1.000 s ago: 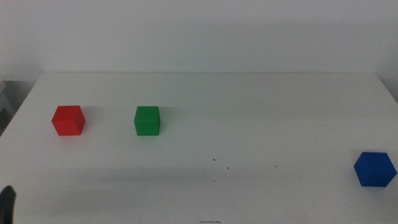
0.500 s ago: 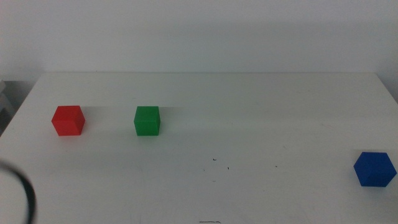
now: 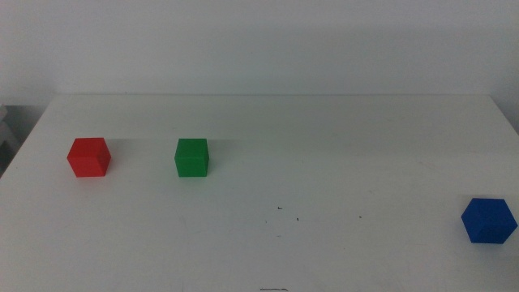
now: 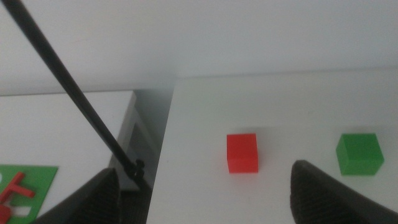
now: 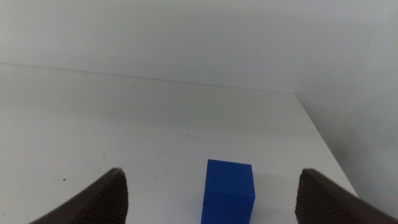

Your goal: Stack red cubes first, then green, then blue cubes in a specific spot.

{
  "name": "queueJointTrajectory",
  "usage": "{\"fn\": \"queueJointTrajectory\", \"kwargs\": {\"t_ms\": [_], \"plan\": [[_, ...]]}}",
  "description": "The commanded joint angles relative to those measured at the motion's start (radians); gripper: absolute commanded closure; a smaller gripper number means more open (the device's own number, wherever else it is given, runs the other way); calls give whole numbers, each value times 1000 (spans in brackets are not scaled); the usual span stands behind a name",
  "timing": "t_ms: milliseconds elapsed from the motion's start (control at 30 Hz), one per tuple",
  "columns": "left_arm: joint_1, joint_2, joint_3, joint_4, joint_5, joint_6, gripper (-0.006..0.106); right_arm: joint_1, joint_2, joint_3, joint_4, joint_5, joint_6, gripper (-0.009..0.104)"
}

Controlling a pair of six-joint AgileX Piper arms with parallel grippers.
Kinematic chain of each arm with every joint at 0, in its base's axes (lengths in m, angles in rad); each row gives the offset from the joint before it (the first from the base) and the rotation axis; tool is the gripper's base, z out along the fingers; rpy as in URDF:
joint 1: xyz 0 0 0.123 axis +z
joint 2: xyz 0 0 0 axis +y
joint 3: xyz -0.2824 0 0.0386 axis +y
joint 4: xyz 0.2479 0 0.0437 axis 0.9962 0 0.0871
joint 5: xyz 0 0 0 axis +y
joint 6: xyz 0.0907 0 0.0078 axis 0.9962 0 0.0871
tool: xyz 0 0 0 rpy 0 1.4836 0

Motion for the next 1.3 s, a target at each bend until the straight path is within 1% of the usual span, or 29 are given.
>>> {"fn": "queueJointTrajectory", "kwargs": {"t_ms": [0,167,567,667,933,1267], "plan": [[-1,74,-129,-10,42,21,7,-3,-15,-10,-13,-77,-5,1],[-1,235,-298,-15,194,35,7,-3,-15,-10,-13,-77,-5,1],[-1,561,-526,-18,337,25,7,-3,-15,-10,-13,-77,-5,1],[-1,643,-569,-26,342,27,7,-3,-15,-10,-13,-77,-5,1],[-1,854,-678,-112,336,43,7,-3,-15,-10,-13,-77,-5,1],[-1,1088,-794,-132,339,50,7,-3,-15,-10,-13,-77,-5,1]]}}
